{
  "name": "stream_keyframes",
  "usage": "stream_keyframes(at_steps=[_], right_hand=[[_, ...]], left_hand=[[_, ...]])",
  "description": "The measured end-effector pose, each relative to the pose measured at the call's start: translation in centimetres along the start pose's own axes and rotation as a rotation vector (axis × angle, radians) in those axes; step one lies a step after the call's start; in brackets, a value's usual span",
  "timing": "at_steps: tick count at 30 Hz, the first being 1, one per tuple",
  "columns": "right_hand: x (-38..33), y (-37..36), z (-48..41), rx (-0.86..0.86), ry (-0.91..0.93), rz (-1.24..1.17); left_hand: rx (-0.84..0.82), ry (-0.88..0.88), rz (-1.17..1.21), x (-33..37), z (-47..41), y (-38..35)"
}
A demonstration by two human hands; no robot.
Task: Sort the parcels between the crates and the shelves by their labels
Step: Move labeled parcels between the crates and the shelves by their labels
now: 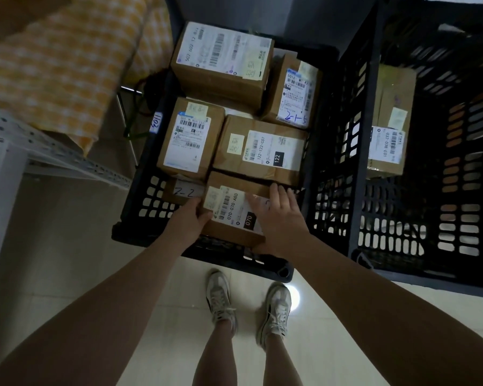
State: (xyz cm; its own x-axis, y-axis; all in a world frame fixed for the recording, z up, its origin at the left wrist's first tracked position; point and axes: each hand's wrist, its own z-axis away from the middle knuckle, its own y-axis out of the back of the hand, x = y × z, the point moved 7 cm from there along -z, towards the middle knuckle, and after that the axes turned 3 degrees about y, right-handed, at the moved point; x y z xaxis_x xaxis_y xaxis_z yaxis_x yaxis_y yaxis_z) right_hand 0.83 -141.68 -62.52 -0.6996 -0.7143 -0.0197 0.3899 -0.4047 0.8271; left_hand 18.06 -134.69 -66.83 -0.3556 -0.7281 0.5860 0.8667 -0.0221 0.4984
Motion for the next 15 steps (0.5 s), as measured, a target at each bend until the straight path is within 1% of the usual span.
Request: stream_keyframes(at_steps=[3,8,11,15], right_hand=[[-0.5,-1.4,-1.4,0.001,0.035,0.041],[-1.2,-3.4,-2.7,-0.018,0.066,0.049],[-1.5,-3.7,-2.9,-0.016,0.070,0.042],[-1.2,-3.5,-2.6,-0.065,0.064,0.014]], left_hand=[[0.003,-0.014,-0.059,-0.5,-1.3,-0.8],[-0.059,-0.062,-0.183,-1.1,-2.7,-1.9],[-0.045,-0.094,-0.304,-1.2,-2.8,-1.6],[-0.013,-0.166,-0.409,-0.5,-1.8,-0.7]])
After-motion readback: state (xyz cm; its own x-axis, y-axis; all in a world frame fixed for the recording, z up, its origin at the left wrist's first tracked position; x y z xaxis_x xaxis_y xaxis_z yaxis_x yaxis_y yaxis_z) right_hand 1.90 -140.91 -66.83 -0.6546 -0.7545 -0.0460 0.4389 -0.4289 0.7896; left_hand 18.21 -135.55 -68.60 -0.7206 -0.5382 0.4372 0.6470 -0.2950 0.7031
